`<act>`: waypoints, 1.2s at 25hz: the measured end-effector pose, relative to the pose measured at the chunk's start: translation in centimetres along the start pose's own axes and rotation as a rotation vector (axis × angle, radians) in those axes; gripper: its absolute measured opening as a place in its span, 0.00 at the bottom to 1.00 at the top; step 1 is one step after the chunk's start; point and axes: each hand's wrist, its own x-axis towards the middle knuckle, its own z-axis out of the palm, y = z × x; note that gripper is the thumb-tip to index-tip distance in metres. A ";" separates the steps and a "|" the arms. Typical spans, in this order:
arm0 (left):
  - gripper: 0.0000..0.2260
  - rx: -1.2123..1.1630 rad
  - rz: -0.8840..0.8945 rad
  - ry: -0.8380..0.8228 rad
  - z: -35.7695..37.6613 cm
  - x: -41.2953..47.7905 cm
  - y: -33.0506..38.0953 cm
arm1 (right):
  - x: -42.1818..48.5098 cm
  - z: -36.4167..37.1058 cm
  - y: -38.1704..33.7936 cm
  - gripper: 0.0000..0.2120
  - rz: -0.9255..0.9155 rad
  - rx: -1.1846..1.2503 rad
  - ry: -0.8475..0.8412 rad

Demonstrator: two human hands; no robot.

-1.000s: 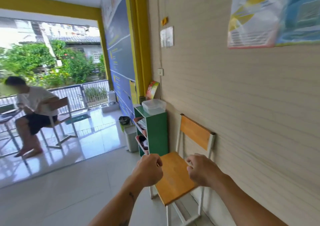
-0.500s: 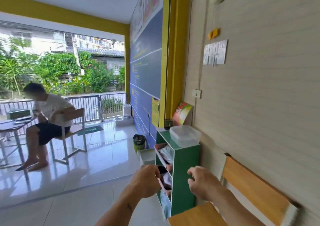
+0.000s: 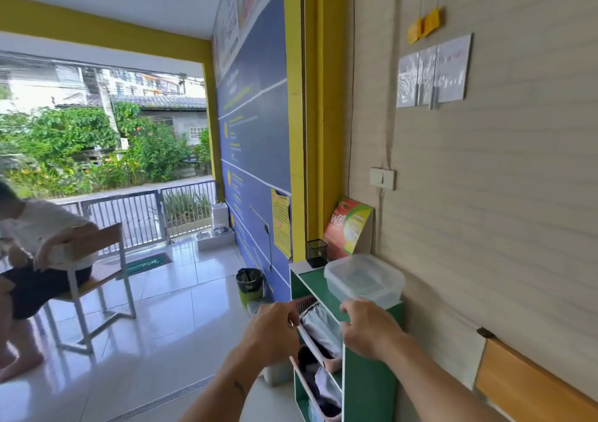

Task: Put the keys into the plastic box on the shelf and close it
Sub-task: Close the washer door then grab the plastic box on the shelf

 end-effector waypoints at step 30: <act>0.22 -0.228 0.222 -0.544 20.2 47.1 -11.7 | 36.8 10.9 5.6 0.30 0.469 -0.240 -0.035</act>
